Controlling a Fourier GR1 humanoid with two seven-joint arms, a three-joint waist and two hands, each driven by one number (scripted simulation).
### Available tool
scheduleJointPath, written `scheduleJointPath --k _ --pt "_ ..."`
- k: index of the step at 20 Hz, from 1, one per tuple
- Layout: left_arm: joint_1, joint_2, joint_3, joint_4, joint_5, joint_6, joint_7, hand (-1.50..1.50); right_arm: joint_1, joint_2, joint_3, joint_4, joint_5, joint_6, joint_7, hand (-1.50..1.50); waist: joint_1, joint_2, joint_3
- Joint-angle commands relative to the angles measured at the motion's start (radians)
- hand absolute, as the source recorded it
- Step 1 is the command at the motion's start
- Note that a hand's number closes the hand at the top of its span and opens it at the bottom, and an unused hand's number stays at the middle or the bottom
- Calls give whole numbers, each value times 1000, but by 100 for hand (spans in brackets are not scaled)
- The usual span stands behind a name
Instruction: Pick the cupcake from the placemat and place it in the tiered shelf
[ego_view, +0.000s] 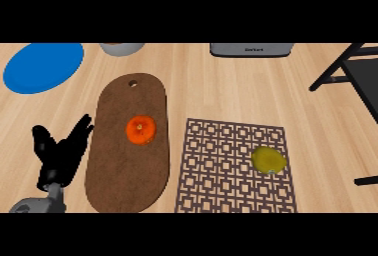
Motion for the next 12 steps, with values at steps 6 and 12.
scheduleJointPath --k 6,12 --pt "5 -51 -12 45 -27 11 17 0 33 -25 56 15 -37 54 24 150 -5 6 -7" --pt "27 -36 17 71 -15 -27 -29 0 40 -11 1 -91 -66 -155 96 -150 1 9 -7"
